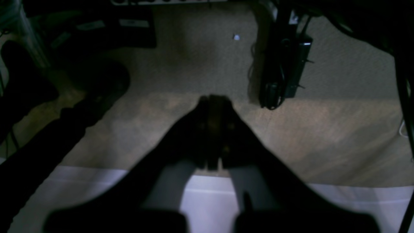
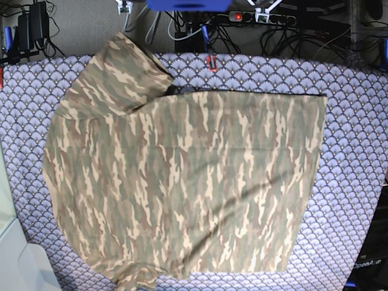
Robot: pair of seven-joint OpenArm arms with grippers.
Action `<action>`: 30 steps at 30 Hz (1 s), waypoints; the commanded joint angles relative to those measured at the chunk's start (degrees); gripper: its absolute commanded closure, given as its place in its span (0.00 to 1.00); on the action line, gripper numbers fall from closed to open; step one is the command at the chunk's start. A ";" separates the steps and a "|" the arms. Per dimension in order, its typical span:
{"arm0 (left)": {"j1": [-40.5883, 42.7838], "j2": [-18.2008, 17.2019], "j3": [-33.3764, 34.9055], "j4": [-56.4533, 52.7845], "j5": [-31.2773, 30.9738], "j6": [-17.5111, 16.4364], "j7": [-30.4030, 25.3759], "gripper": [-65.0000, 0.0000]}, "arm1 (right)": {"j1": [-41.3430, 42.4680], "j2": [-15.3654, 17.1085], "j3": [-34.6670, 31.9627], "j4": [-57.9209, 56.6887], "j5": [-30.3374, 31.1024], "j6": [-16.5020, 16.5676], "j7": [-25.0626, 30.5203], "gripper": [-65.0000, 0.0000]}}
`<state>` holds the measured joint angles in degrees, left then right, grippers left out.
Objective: Fold the T-shirt properly
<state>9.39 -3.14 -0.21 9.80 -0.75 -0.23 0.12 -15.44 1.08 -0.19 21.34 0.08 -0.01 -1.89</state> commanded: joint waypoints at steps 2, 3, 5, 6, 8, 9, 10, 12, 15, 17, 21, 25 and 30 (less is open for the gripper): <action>0.41 -0.16 0.16 0.09 -0.34 0.10 -0.16 1.00 | -1.48 0.10 -0.12 2.88 0.23 0.32 0.26 1.00; 0.41 -0.16 0.08 0.09 -0.34 0.10 -0.16 1.00 | -2.27 0.10 -0.21 4.11 0.23 0.32 0.26 1.00; 0.41 -0.07 -0.01 0.09 -0.34 0.19 -0.16 1.00 | -3.24 0.19 -0.21 6.04 0.23 0.32 0.26 1.00; 0.41 -0.07 -0.01 0.09 -0.34 0.19 -0.16 1.00 | -3.50 0.19 -0.21 6.66 0.23 0.32 0.26 1.00; 0.41 -0.07 -0.01 0.09 -0.34 0.27 -0.25 1.00 | -3.59 0.19 -0.21 6.92 0.23 0.32 0.26 1.00; 0.41 -0.07 -0.01 0.09 -0.43 0.27 -0.25 1.00 | -3.59 0.19 -0.21 6.92 0.23 0.32 0.18 1.00; 0.41 -0.07 -0.01 0.09 -0.43 0.27 -0.25 1.00 | -3.59 0.19 -0.21 6.92 0.23 0.32 0.18 1.00; 0.41 -0.07 -0.01 0.09 -0.43 0.27 -0.25 1.00 | -3.59 0.19 -0.21 6.92 0.23 0.32 0.18 1.00; 0.41 -0.07 -0.10 0.09 -0.43 0.27 -0.25 1.00 | -3.59 0.19 -0.21 7.18 0.23 0.32 0.18 1.00; 0.50 -0.07 -0.10 0.09 -0.43 0.27 -0.25 1.00 | -3.59 0.19 -0.21 7.18 0.23 0.32 0.18 1.00; 1.56 0.02 -0.10 1.23 -0.43 0.27 -0.34 1.00 | -3.68 0.19 -0.21 7.27 0.23 0.32 0.35 1.00; 8.24 -0.16 -0.10 11.69 -0.43 0.45 -2.45 1.00 | -6.32 0.19 0.14 11.32 0.23 0.32 0.70 1.00; 16.06 -0.95 -0.19 24.09 -0.52 0.45 -2.36 1.00 | -15.02 0.90 -0.03 26.79 0.23 0.32 0.26 1.00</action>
<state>25.36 -3.38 -0.30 33.67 -1.21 -0.05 -1.32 -30.02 1.78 -0.19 48.07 0.25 0.03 -2.66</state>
